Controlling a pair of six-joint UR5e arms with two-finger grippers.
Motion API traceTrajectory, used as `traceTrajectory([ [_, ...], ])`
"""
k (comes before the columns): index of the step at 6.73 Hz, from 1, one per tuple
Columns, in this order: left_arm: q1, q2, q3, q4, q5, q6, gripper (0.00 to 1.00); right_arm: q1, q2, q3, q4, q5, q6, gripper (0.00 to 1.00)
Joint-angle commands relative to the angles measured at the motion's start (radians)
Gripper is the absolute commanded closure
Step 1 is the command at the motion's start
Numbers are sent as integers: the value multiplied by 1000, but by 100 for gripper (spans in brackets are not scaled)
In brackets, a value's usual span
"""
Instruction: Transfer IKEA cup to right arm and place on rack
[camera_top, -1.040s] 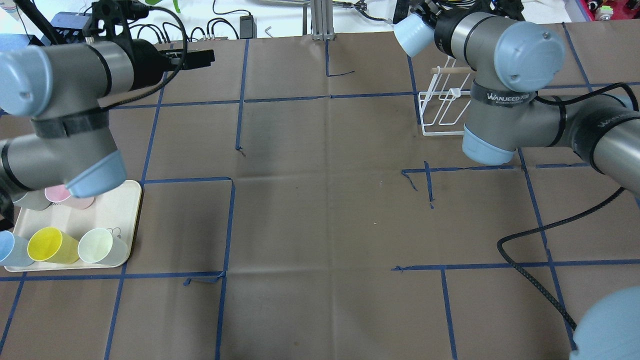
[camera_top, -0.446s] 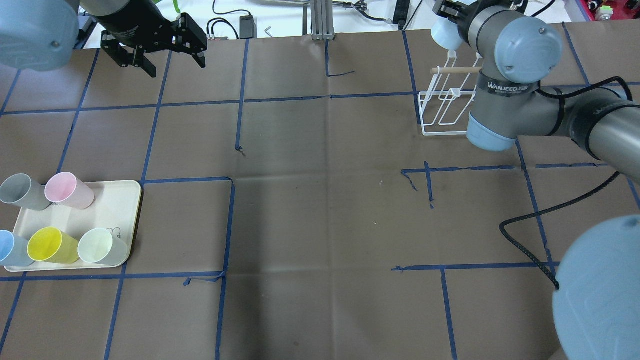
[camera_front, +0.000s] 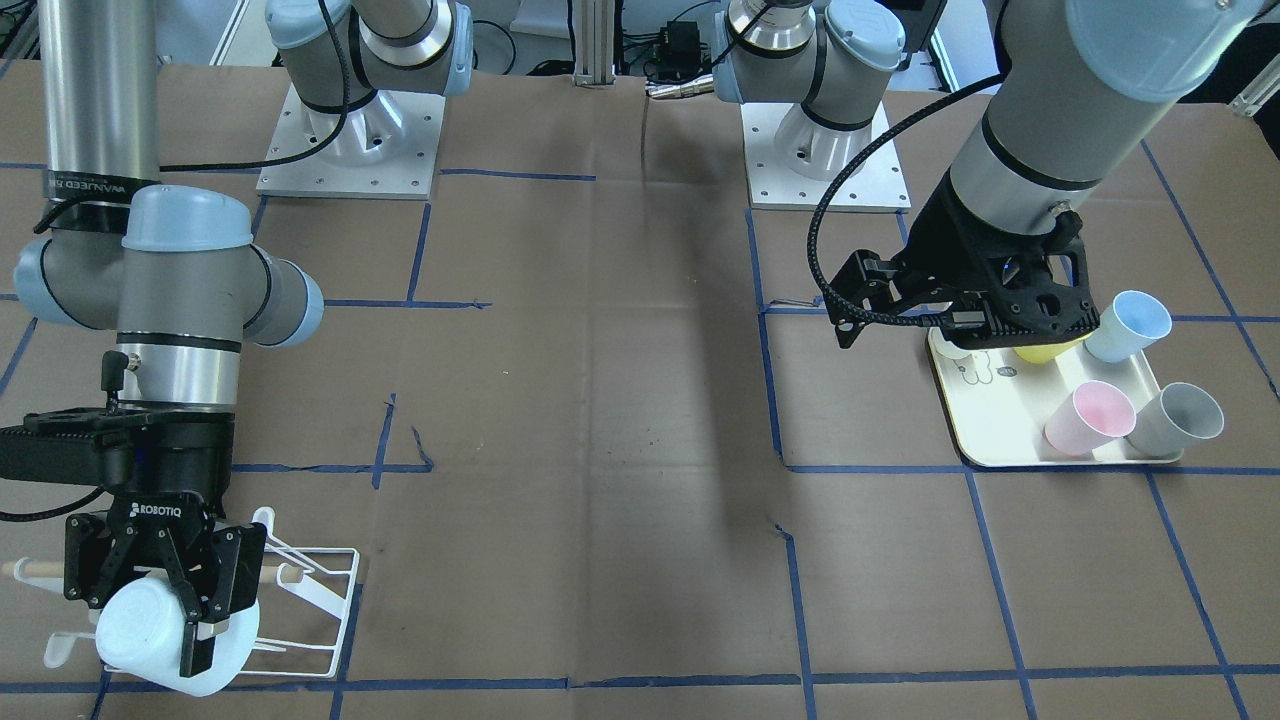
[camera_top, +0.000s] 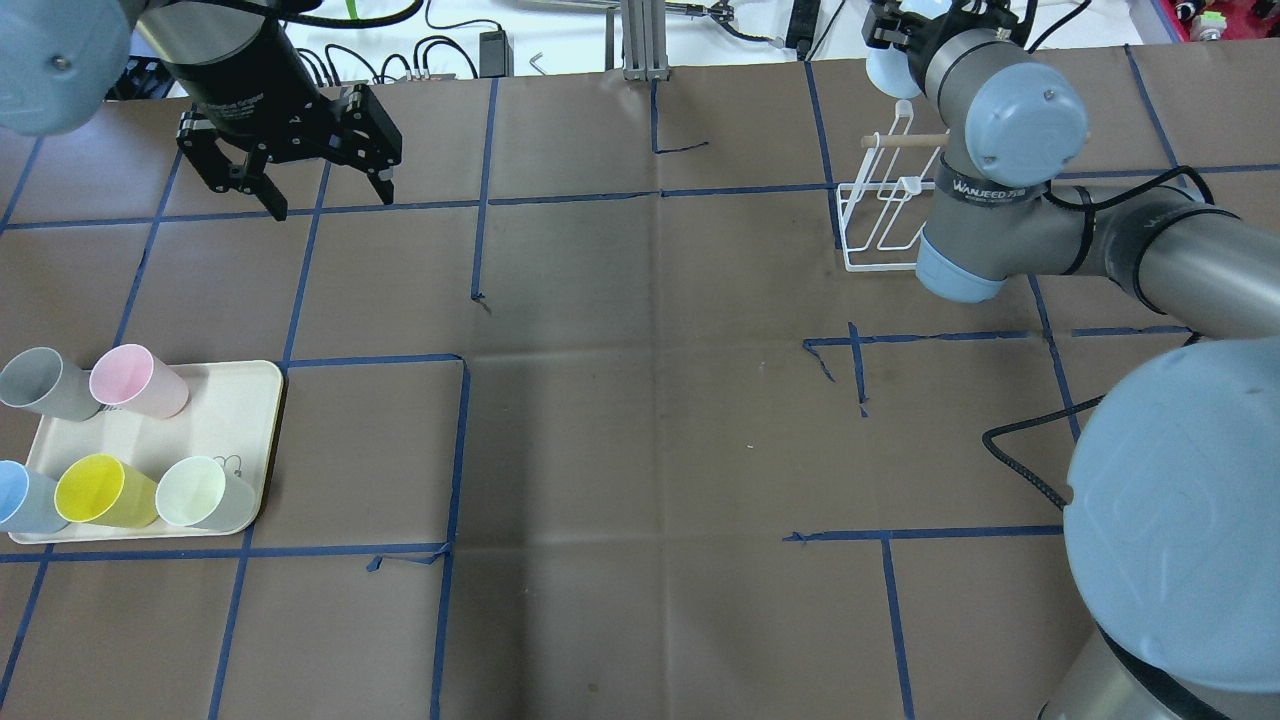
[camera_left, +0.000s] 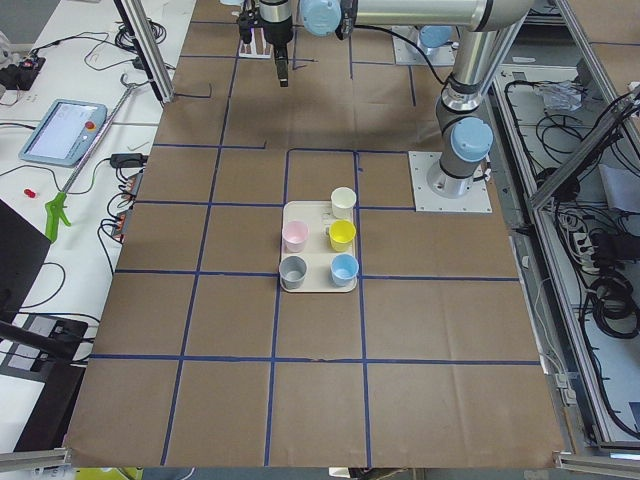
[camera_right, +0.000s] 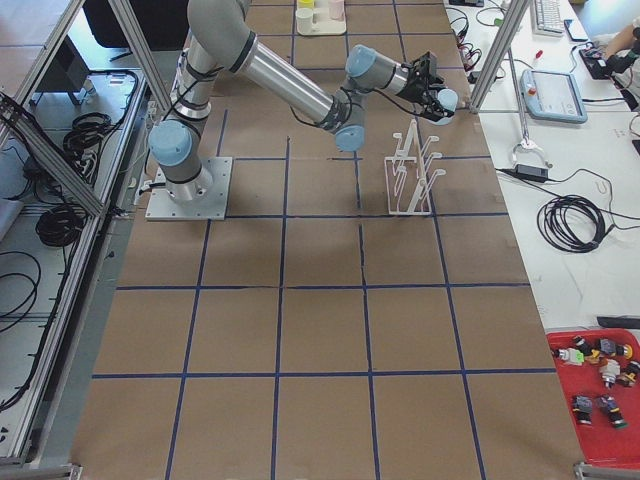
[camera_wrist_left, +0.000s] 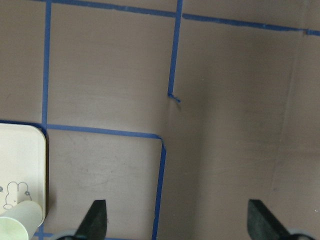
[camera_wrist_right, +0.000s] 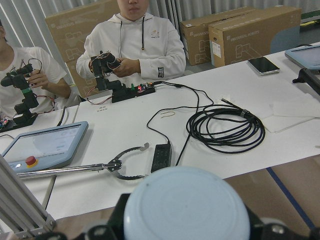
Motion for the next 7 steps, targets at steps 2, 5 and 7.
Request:
traceTrajectory([
  [2, 186, 229, -277, -2, 3, 273, 1, -37, 24, 55, -7, 5, -19, 90],
  [5, 439, 348, -480, 34, 3, 499, 1, -38, 35, 53, -7, -9, -31, 12],
  [7, 444, 324, -579, 233, 40, 500, 1, -37, 41, 53, 0, -38, -37, 0],
])
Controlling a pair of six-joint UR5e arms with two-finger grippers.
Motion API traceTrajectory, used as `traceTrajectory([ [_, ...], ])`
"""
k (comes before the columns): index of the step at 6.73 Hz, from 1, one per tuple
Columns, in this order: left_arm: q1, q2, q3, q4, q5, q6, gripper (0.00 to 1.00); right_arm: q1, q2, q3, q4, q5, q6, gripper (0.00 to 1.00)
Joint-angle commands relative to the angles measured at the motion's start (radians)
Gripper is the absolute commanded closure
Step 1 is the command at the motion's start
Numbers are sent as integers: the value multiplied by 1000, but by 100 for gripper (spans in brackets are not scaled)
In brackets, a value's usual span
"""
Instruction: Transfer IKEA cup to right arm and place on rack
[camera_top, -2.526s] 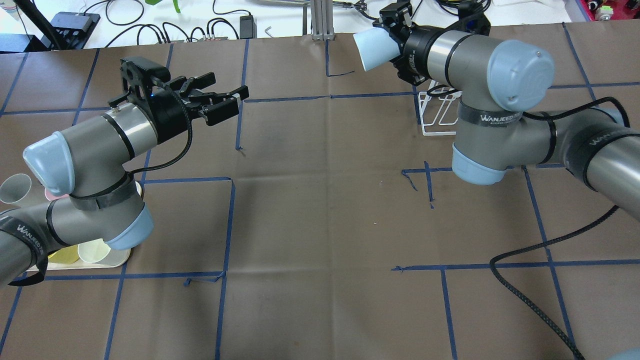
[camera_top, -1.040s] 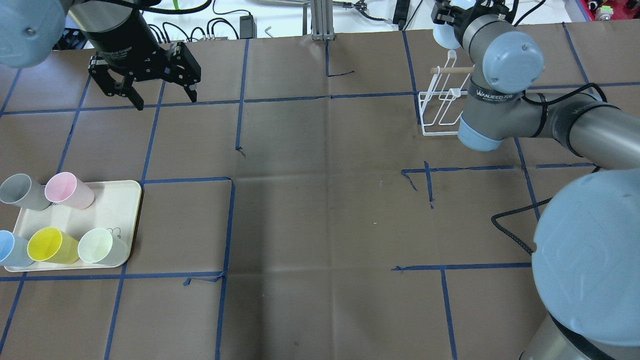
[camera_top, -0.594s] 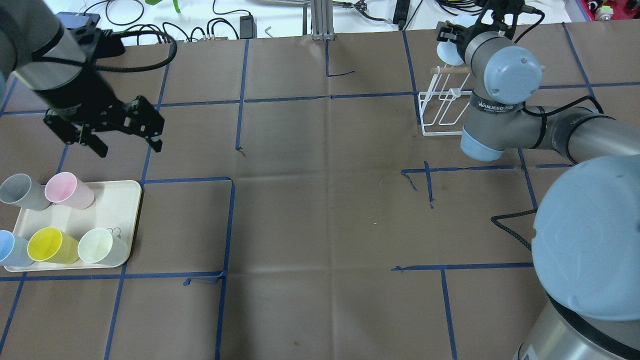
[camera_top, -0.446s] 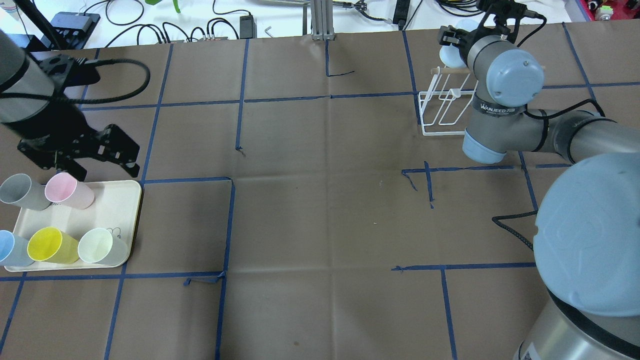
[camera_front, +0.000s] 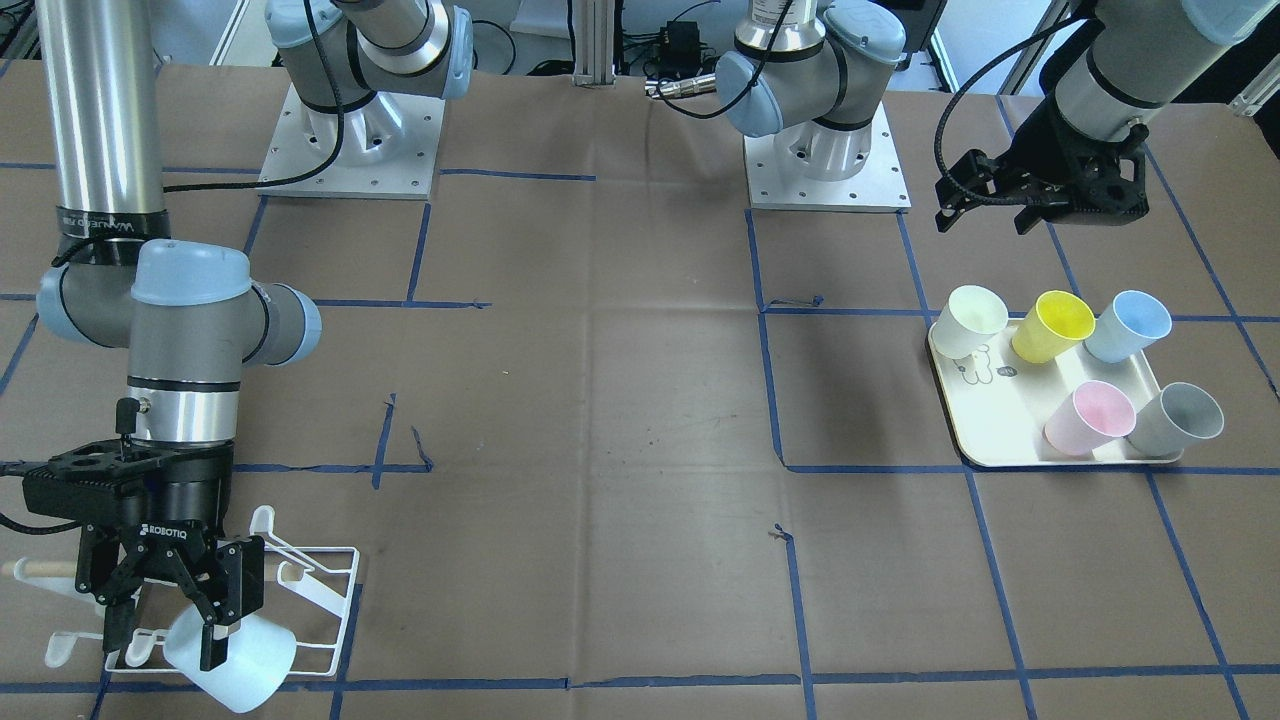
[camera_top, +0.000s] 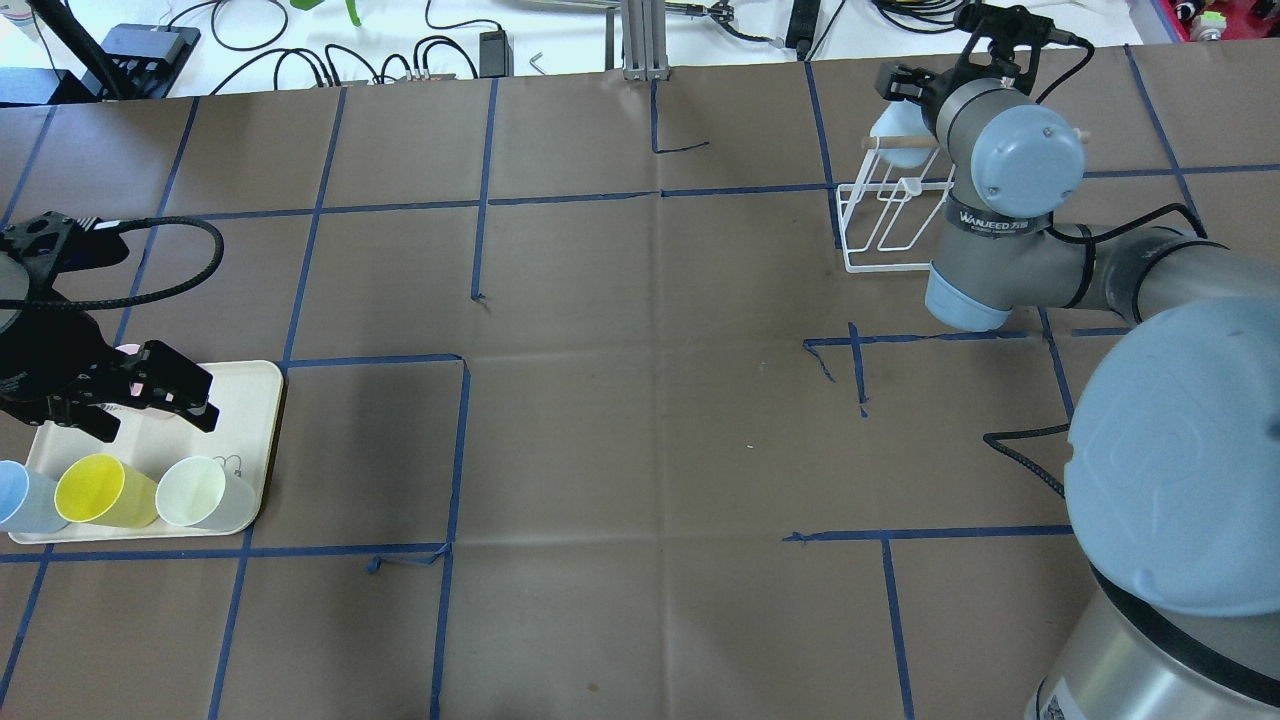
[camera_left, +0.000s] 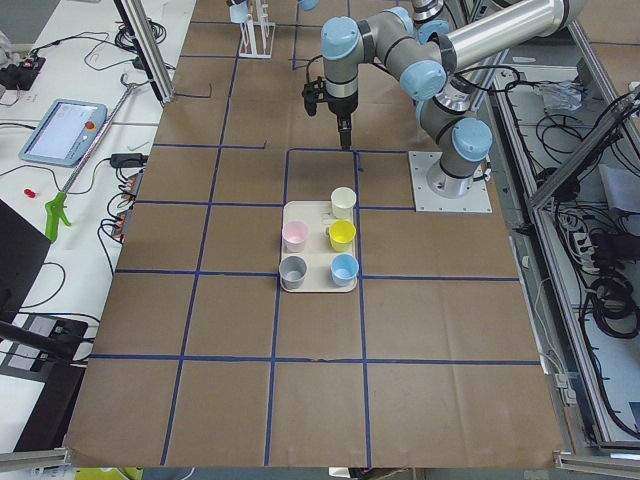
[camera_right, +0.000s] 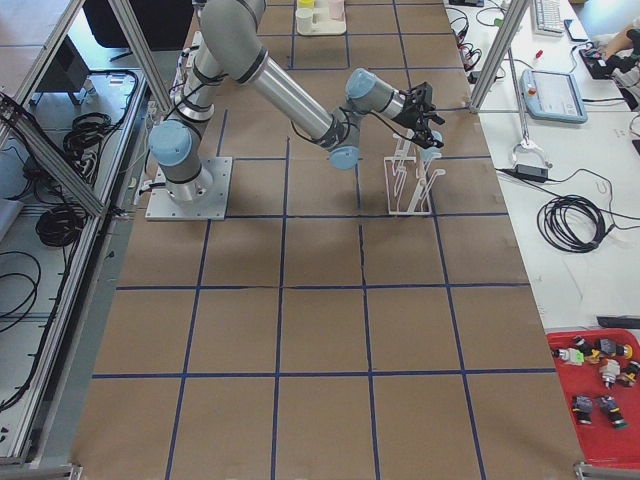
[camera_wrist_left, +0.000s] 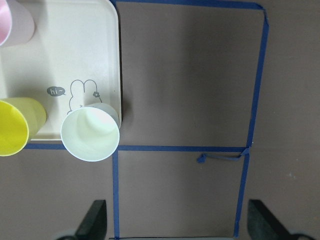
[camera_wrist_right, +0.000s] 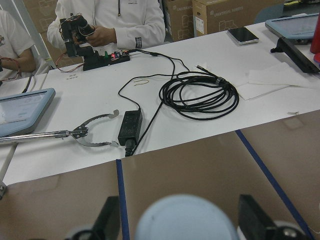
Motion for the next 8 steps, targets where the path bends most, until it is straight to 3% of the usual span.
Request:
traceTrajectory([
  [1, 13, -19, -149, 220, 24, 7, 1, 1, -1, -2, 7, -13, -3, 0],
  [4, 16, -78, -271, 422, 73, 27, 1, 10, -42, -12, 8, -10, 12, 0],
  [8, 65, -204, -285, 474, 72, 97, 2, 65, -218, -6, 130, 6, 94, 0],
])
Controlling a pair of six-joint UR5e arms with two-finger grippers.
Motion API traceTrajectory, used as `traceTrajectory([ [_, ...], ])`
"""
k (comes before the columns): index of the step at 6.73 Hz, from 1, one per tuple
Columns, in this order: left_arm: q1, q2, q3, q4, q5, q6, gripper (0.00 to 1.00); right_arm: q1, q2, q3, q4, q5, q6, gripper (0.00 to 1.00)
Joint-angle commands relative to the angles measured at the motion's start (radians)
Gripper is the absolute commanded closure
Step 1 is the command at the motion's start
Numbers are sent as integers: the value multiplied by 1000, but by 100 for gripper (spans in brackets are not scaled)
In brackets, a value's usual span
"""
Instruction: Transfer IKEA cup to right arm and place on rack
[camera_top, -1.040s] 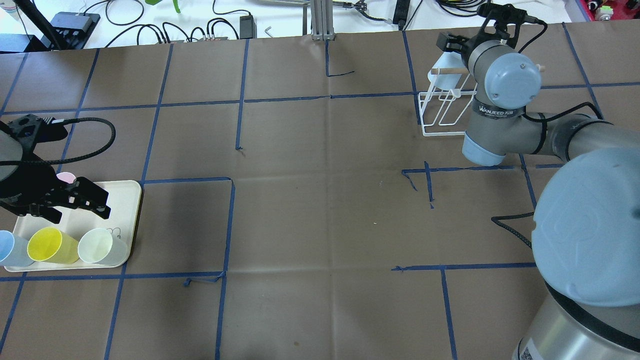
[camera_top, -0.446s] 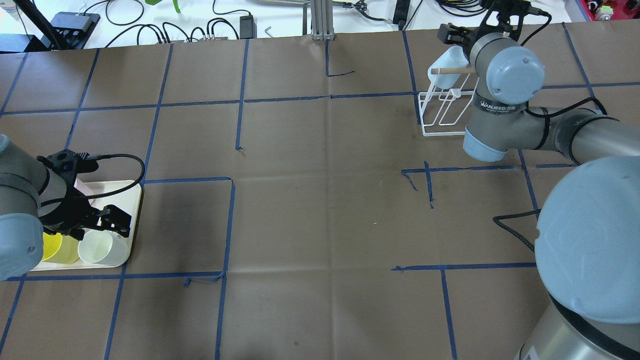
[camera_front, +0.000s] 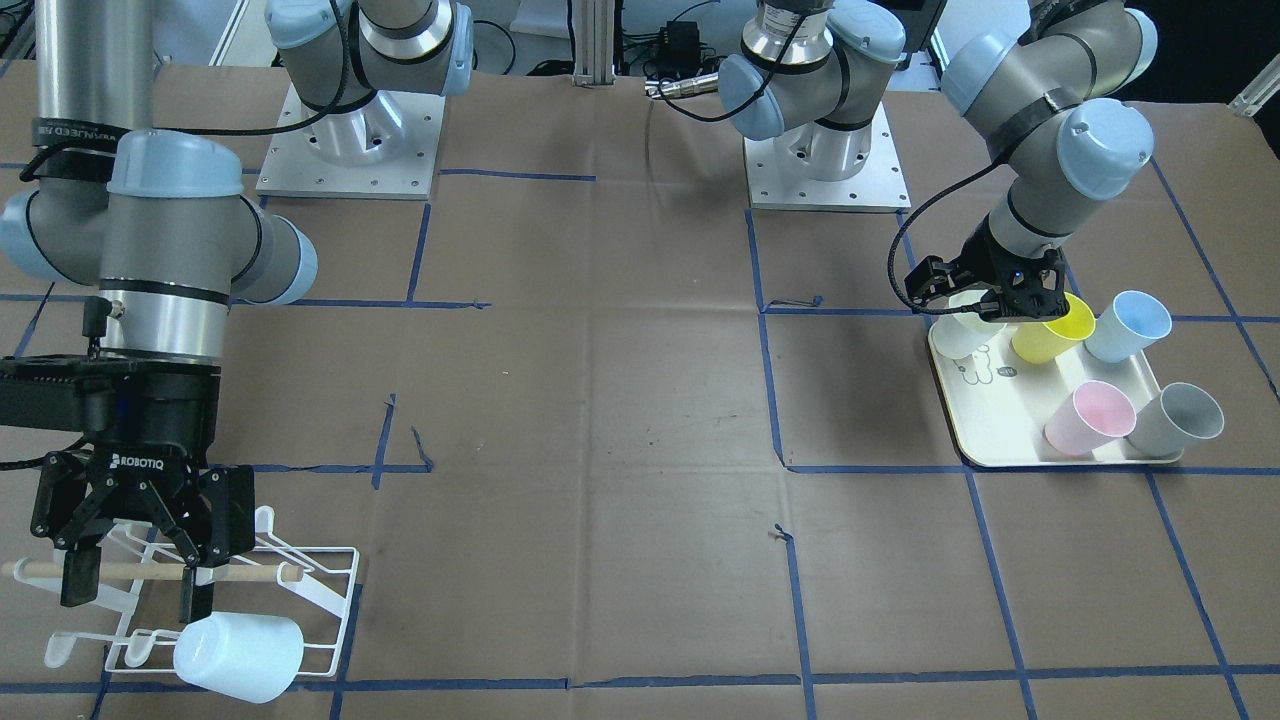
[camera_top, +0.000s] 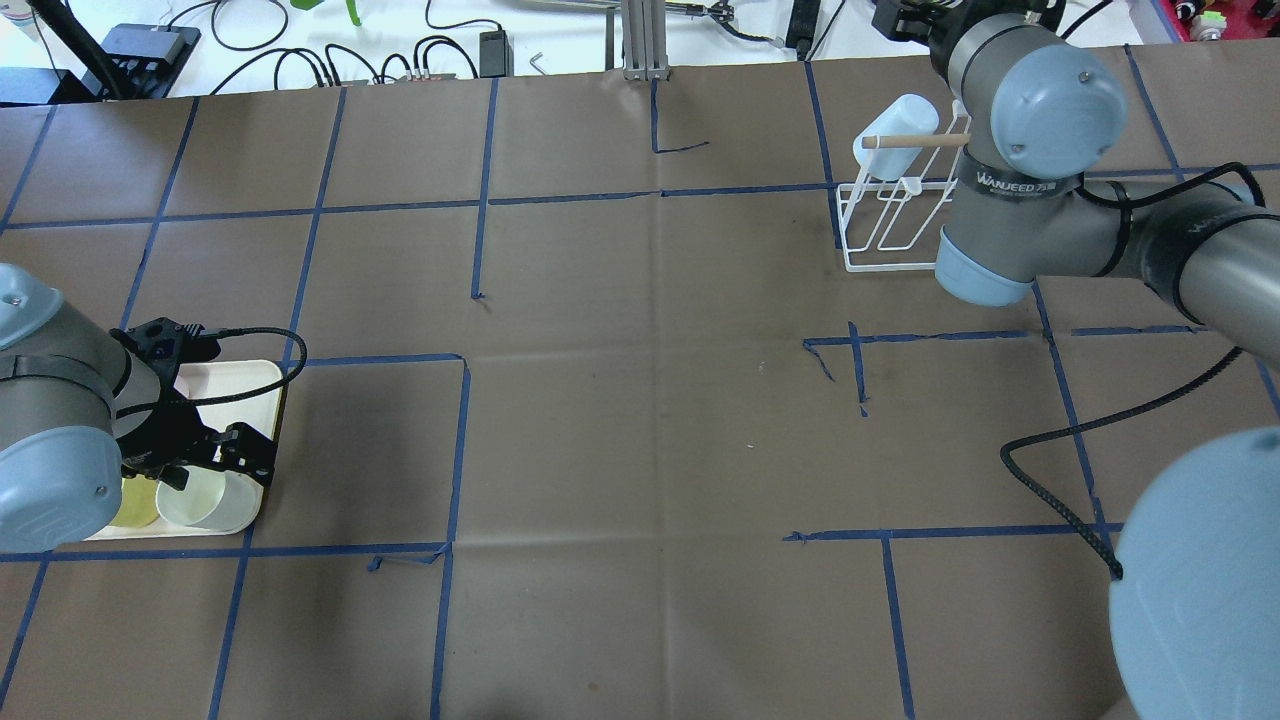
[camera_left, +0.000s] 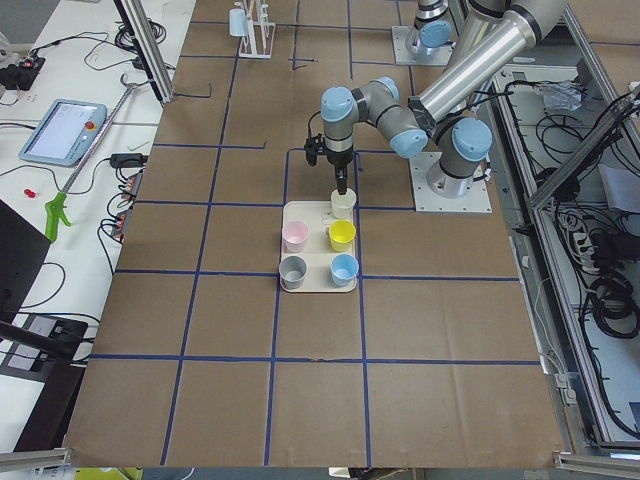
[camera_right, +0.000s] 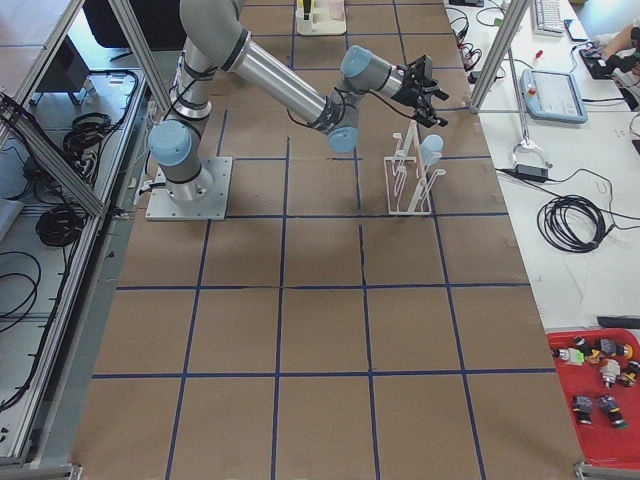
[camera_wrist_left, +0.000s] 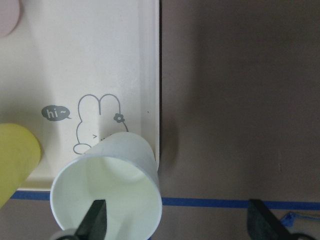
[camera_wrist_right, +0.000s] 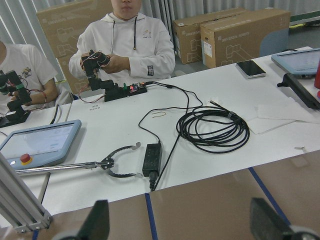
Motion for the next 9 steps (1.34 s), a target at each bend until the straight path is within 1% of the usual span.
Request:
traceTrajectory([
  [1, 46, -48, -5, 13, -1, 53, 2, 34, -85, 13, 24, 39, 118, 0],
  [2, 46, -50, -20, 25, -1, 51, 2, 48, -119, 50, 24, 97, 178, 0],
  [3, 46, -54, -22, 64, 0, 56, 15, 56, -160, 108, 22, 160, 250, 0],
  [4, 46, -56, -20, 65, 12, 54, 61, 56, -191, 140, 21, 209, 328, 0],
  [5, 46, -54, -19, 65, 43, 38, 96, 61, -222, 165, 20, 243, 402, 0],
  [6, 46, -44, -13, 68, 43, 38, 100, 73, -254, 200, 20, 262, 488, 0],
  [8, 40, -8, -7, 65, 16, 38, 100, 87, -285, 274, 5, 366, 747, 0],
  [9, 40, 24, 10, 54, -18, 42, 100, 87, -300, 285, 5, 392, 830, 0],
])
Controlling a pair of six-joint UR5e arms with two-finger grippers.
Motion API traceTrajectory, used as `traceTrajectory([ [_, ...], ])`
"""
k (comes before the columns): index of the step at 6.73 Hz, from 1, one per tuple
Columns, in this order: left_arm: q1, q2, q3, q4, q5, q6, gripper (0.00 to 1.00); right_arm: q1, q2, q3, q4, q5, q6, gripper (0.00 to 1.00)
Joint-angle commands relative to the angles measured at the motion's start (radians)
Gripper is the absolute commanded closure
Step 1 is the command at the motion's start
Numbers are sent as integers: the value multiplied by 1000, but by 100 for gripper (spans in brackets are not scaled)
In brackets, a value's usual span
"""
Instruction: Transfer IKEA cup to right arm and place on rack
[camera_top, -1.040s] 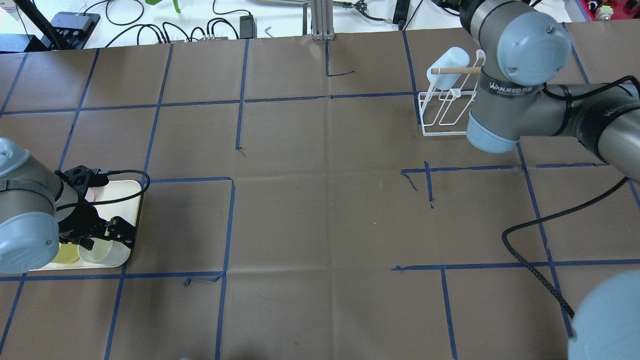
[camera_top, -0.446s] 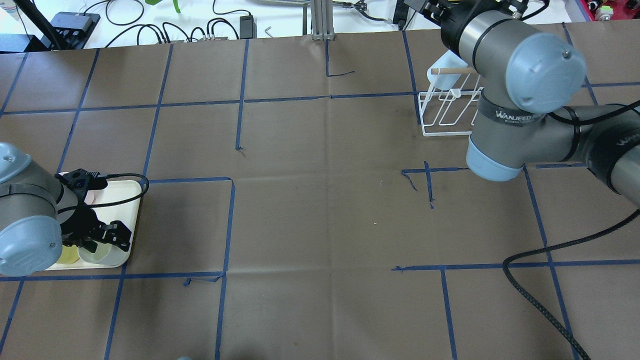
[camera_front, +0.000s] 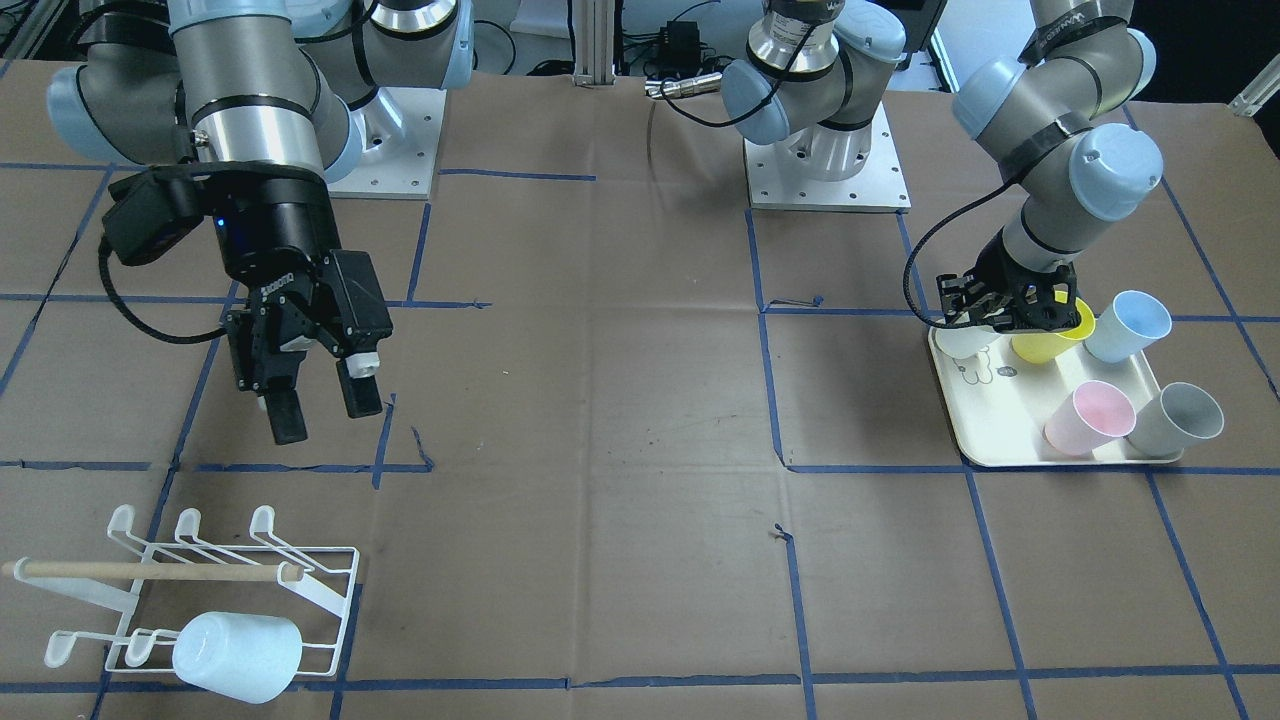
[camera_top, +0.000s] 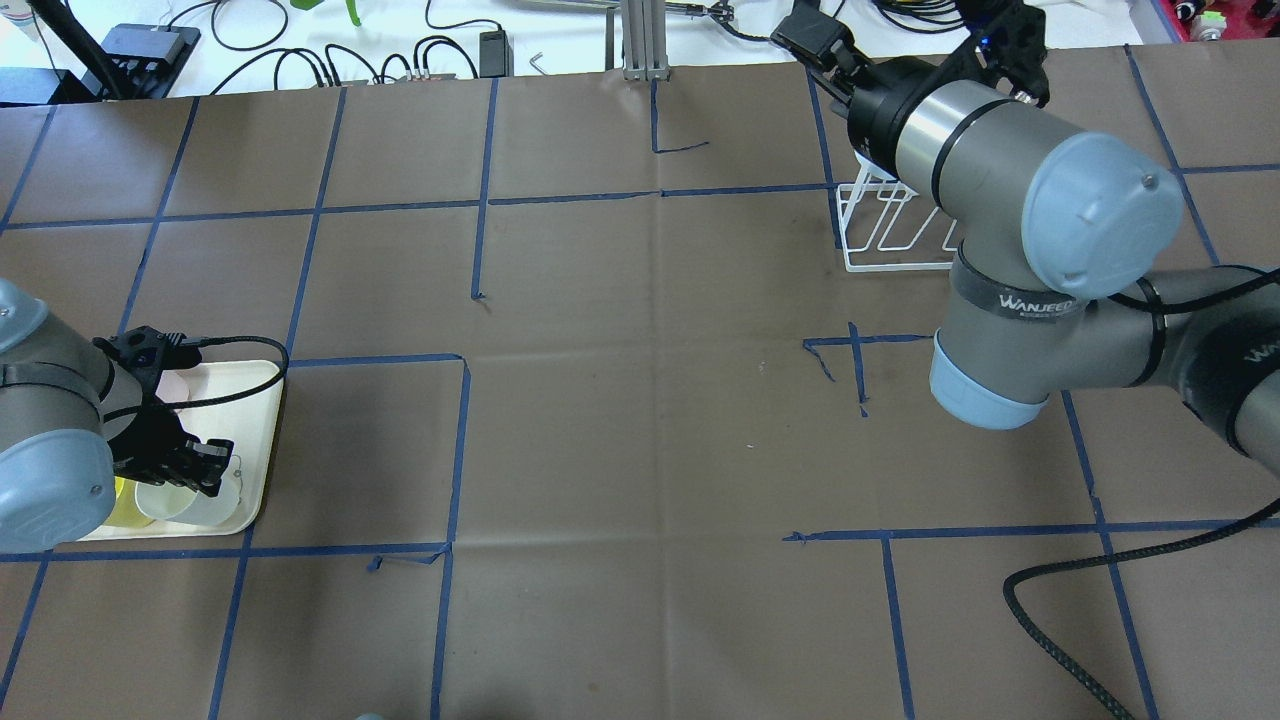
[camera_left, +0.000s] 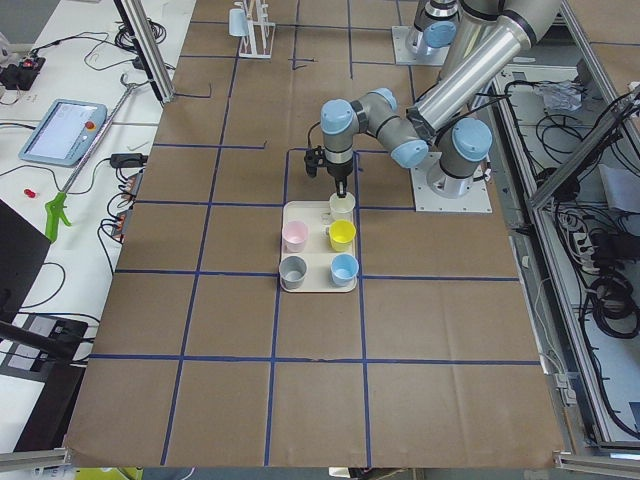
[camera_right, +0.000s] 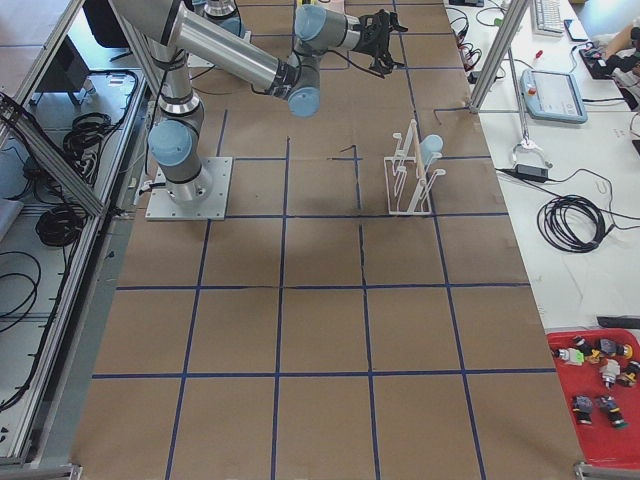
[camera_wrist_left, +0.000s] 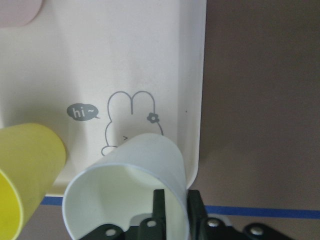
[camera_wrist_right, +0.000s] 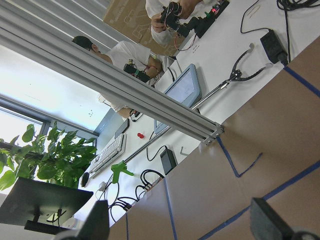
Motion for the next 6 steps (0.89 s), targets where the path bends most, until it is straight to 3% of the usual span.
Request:
traceTrajectory([
  [1, -11, 69, 49, -22, -40, 5, 100, 8, -31, 42, -42, 41, 145, 0],
  [2, -12, 90, 111, -111, -107, 8, 100, 23, -33, 62, -100, 41, 253, 0],
  [4, -47, 64, 373, -347, -135, 8, 100, 31, -37, 101, -136, 39, 541, 0],
  [6, -136, -81, 608, -386, -140, 8, 100, 31, -43, 106, -131, 25, 625, 0],
])
